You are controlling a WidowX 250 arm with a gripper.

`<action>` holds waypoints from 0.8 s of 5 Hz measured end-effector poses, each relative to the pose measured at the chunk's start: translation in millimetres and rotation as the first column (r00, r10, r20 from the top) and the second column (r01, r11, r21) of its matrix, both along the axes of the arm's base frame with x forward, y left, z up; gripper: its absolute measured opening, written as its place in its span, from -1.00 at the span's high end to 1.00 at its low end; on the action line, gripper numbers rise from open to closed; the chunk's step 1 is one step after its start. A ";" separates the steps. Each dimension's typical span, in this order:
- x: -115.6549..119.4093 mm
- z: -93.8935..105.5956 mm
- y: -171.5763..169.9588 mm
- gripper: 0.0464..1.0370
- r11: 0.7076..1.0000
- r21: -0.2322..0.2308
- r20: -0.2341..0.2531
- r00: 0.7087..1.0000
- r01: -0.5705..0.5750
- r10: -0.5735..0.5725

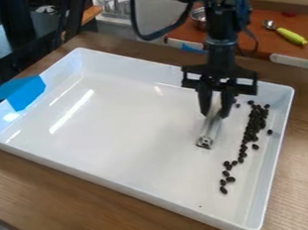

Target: Sweep into pile

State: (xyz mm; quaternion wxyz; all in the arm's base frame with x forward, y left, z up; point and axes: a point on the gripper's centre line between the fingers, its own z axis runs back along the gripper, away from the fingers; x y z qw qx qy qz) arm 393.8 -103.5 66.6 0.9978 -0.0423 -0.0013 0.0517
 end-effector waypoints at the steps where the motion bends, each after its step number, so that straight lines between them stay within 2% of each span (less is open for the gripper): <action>1: -3.1 0.1 -17.1 0.42 0.999 -0.024 0.002 1.000 0.021 -0.021; 3: -12.8 2.1 -23.6 0.42 0.997 -0.025 0.042 0.997 0.070 -0.069; 4: -29.6 4.6 -9.2 0.42 0.997 0.034 0.061 0.995 0.075 -0.077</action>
